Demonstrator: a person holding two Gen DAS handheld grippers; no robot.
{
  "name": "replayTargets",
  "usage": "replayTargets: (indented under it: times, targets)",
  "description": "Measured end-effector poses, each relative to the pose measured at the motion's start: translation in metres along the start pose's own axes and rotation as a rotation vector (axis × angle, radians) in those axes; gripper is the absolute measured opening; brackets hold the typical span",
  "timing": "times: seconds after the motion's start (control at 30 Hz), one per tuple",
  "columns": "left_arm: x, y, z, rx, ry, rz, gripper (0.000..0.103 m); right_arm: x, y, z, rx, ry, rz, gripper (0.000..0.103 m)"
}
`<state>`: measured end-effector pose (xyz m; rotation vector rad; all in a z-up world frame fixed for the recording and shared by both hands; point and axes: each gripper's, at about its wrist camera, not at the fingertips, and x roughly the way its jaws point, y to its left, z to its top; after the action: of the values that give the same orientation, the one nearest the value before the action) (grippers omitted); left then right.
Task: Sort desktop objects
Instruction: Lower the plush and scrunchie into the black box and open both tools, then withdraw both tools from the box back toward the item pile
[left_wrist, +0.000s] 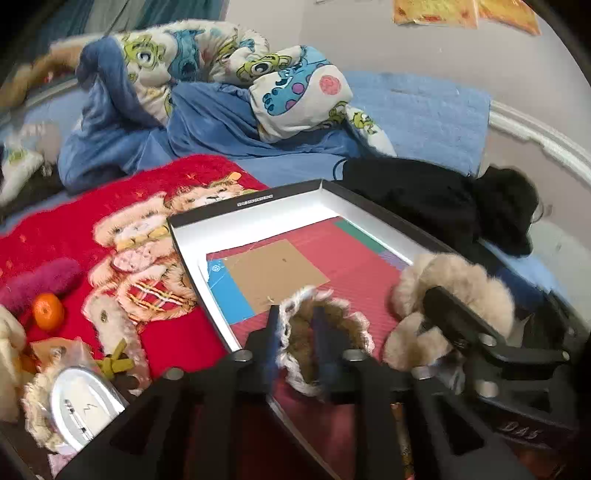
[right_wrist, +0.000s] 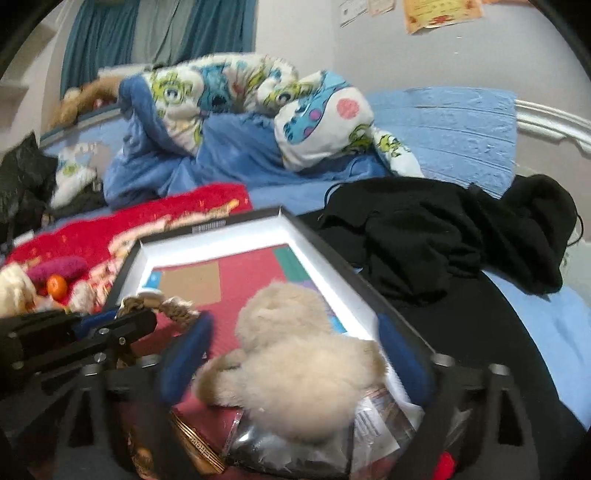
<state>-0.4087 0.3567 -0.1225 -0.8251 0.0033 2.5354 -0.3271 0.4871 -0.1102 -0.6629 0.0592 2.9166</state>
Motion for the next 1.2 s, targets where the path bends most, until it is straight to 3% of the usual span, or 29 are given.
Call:
replayTargets:
  times: [0.07,0.13,0.23,0.3,0.33,0.4,0.47,0.83,1.2]
  targets:
    - [-0.002,0.002,0.002,-0.003,-0.009,-0.026,0.050,-0.006,-0.007,-0.001,0.036,-0.032,0.024,0.103]
    - [-0.005,-0.001,0.002,0.016,-0.027,0.004,0.060,-0.008,-0.012,0.000,0.063,-0.047,0.039,0.103]
    - [-0.009,0.002,0.005,0.015,-0.038,-0.009,0.077,-0.012,-0.017,0.000,0.092,-0.065,0.047,0.103]
    - [-0.011,0.006,0.006,-0.002,-0.041,0.003,0.099,-0.018,-0.018,0.001,0.100,-0.095,0.051,0.103]
    - [-0.011,0.009,0.007,-0.013,-0.041,0.000,0.103,-0.022,-0.018,0.000,0.101,-0.114,0.048,0.103]
    - [-0.014,0.009,0.008,-0.008,-0.052,-0.023,0.103,-0.032,-0.018,-0.001,0.102,-0.163,0.047,0.103]
    - [-0.017,0.005,0.007,0.014,-0.071,0.000,0.103,-0.039,-0.015,-0.002,0.091,-0.201,0.037,0.103]
    - [-0.018,-0.001,0.009,0.043,-0.077,0.021,0.103,-0.045,-0.014,-0.003,0.081,-0.237,0.032,0.103]
    - [-0.027,-0.008,0.009,0.073,-0.078,0.012,0.103,-0.065,-0.005,-0.010,0.040,-0.352,0.011,0.103]
